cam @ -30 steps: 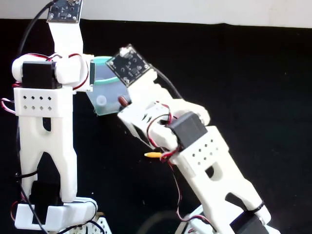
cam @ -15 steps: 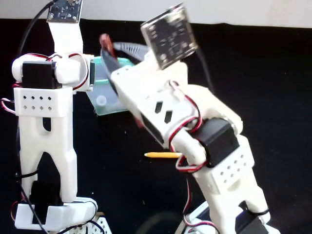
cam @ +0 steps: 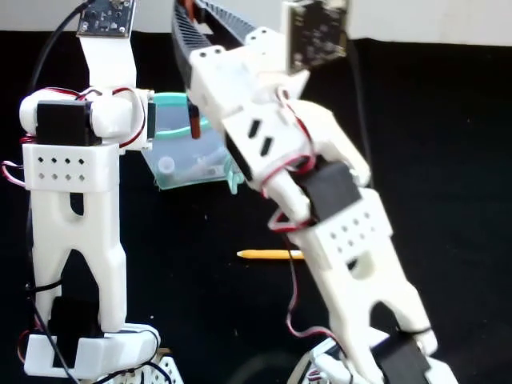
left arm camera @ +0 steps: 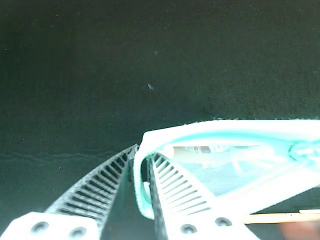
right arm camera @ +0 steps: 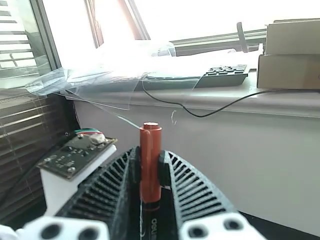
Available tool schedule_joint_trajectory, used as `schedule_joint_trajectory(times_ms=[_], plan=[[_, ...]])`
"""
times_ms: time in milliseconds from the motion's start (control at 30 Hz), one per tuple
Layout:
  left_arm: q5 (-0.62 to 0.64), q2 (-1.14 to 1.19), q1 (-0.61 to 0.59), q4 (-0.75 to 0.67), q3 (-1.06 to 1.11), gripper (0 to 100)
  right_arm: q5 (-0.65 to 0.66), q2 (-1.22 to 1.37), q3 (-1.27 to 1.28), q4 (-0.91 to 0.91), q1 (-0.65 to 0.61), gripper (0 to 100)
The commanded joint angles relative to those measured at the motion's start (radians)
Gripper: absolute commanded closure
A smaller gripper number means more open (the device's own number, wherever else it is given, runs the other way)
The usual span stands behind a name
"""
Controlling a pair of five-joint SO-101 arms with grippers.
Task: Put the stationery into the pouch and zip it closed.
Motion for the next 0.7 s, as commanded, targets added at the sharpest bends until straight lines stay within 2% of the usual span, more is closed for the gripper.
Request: schedule_joint_trajectory(times_ms=[0, 100, 367, 667], plan=[[-0.011, 0.03, -0.008, 0.002, 0.015, 99, -0.008, 0.053, -0.007, -0.114, 0.012, 99.1], [-0.011, 0.03, -0.008, 0.0, 0.015, 99, -0.003, 0.087, -0.03, -0.173, 0.013, 99.1], [-0.011, 0.03, -0.004, -0.006, 0.016, 99, 0.026, 0.133, -0.142, -0.174, 0.028, 99.1], [-0.011, 0.03, -0.007, -0.005, 0.016, 99, 0.025, 0.173, -0.048, -0.179, 0.024, 99.1]])
